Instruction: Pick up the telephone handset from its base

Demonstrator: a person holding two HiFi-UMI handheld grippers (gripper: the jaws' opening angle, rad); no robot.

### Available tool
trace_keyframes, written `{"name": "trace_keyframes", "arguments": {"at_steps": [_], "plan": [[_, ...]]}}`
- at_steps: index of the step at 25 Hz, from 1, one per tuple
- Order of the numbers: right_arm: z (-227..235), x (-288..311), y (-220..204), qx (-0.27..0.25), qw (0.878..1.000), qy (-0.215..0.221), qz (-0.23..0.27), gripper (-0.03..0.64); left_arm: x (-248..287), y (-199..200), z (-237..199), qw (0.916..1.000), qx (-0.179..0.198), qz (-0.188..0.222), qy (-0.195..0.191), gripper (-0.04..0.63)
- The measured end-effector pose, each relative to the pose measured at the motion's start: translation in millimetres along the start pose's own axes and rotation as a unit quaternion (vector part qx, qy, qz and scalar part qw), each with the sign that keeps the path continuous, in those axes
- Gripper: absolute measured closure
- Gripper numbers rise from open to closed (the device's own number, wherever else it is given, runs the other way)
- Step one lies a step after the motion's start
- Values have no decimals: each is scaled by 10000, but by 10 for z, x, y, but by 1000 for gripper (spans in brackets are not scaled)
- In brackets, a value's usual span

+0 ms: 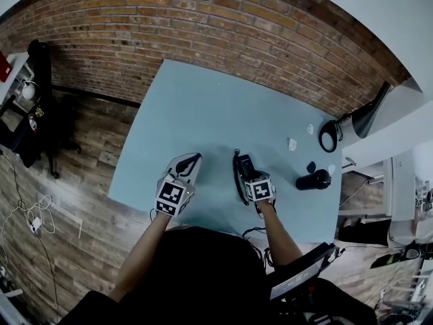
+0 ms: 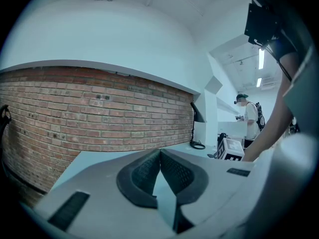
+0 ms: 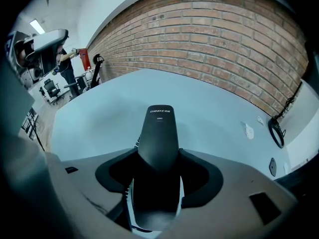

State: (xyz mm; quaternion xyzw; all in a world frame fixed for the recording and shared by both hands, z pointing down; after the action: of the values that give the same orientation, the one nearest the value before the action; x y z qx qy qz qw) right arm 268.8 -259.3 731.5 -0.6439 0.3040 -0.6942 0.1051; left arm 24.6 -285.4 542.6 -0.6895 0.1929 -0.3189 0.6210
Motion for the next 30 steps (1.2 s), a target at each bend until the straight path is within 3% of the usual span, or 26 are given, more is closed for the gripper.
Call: {"name": "trace_keyframes", "arguments": {"at_steps": [30], "plan": [[52,-315,352,338,9959,-124,825,365,-82,-47,48,10000,51,-47,-43,574]]}}
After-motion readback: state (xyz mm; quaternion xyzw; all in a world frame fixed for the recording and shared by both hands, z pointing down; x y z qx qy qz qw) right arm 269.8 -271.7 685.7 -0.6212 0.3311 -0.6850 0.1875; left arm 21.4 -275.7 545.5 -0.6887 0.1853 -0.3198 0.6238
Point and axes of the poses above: the fingertips, and each gripper's own axes: x forward along the fingers, z to its right, y out of its top, the point moved 3 cm from there along -x, backward along the fingers, and after that the axes turned 2 degrees about x, right-handed, at the moved point
